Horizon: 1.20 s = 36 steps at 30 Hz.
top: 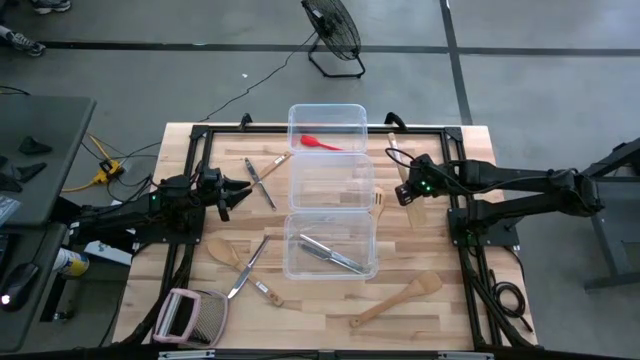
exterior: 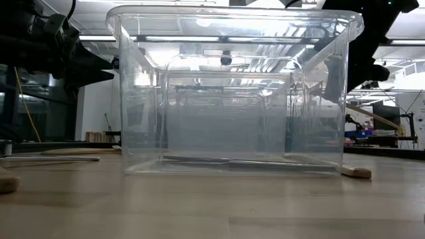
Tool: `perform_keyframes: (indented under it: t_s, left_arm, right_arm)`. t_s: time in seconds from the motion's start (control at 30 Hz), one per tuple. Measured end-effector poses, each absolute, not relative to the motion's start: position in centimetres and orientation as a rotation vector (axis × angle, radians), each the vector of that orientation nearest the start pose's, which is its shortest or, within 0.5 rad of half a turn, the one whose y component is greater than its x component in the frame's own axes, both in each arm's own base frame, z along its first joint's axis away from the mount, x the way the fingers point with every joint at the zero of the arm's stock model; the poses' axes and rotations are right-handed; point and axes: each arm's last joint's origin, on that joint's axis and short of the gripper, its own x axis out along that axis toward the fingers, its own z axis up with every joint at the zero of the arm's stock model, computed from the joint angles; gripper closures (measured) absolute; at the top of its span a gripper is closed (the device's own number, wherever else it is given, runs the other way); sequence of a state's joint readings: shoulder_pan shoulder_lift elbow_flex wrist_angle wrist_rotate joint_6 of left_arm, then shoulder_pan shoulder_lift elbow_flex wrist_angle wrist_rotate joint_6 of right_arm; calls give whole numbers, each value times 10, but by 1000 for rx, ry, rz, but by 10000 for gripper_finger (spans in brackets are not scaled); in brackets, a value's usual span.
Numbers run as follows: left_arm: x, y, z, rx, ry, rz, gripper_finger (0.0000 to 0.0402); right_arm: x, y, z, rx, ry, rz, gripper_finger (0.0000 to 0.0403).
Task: Pick & Place Kitchen Items
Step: Put the brown spatula into the top transparent bin
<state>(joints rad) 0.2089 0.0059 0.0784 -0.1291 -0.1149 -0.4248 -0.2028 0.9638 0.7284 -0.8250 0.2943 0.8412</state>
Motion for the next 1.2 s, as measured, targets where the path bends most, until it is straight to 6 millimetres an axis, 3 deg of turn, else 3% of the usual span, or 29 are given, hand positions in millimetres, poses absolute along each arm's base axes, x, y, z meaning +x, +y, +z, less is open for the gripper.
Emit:
perform_keyframes:
  t_s: [1.2]
  left_arm:
    - [90, 22, 177, -424, -13, 331, 258]
  right_arm:
    - [168, -44, 242, 675, 756, -846, 321]
